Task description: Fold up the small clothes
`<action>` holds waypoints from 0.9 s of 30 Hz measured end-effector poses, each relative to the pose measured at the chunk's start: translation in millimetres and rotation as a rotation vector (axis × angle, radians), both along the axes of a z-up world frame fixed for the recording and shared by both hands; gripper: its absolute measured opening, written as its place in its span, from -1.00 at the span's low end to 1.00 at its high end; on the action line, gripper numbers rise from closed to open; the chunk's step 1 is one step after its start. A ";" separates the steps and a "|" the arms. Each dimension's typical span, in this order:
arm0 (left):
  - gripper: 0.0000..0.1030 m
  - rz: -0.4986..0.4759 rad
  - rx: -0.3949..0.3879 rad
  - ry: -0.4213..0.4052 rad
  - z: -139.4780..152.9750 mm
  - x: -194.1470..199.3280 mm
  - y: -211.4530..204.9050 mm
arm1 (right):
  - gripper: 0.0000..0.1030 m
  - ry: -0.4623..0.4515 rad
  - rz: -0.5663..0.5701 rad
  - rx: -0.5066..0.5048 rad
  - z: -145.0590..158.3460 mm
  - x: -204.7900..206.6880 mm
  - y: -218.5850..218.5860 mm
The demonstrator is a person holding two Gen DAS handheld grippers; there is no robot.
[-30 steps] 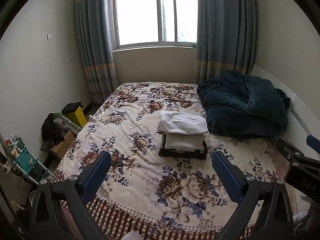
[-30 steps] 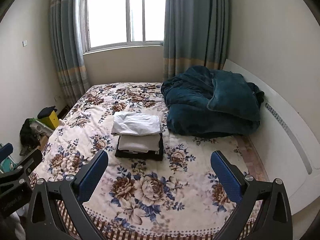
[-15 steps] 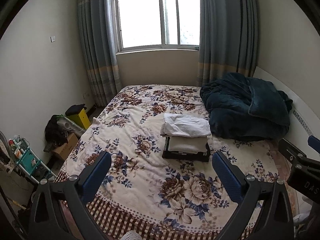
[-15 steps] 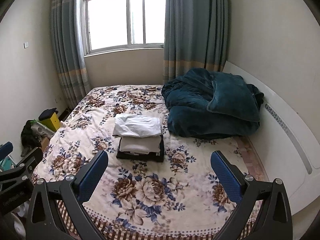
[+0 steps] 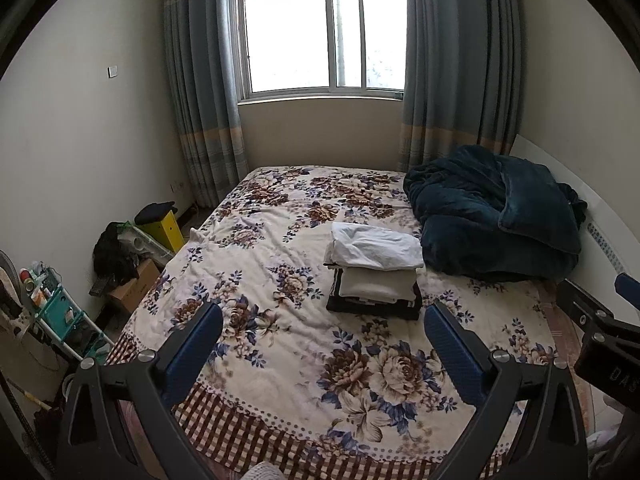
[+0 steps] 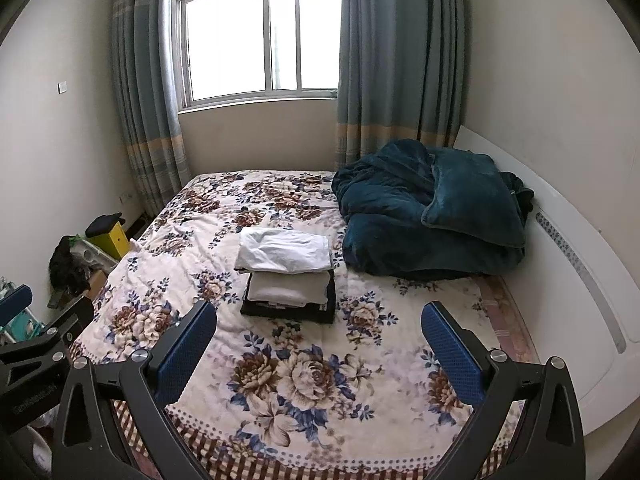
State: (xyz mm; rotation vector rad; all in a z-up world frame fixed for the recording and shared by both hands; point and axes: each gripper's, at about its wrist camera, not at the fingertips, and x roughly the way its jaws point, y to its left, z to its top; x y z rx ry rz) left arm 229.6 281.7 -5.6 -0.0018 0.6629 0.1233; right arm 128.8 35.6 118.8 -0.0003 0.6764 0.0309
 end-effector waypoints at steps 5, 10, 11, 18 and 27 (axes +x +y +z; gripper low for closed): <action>1.00 0.004 0.002 -0.005 0.9 -0.8 0.3 | 1.00 -0.001 0.000 0.005 -0.6 -3.0 1.5; 1.00 0.008 0.006 -0.002 2.1 -1.8 0.2 | 1.00 -0.003 -0.002 0.014 -0.7 -5.9 3.2; 1.00 0.009 0.007 -0.002 2.4 -2.2 -0.1 | 1.00 -0.002 0.000 0.015 -1.1 -6.8 3.5; 1.00 0.014 0.003 -0.010 6.4 -5.9 -0.3 | 1.00 -0.008 -0.010 0.027 -1.7 -12.9 5.2; 1.00 0.020 0.001 -0.019 9.9 -8.5 -0.5 | 1.00 -0.007 -0.011 0.023 -2.8 -15.0 6.8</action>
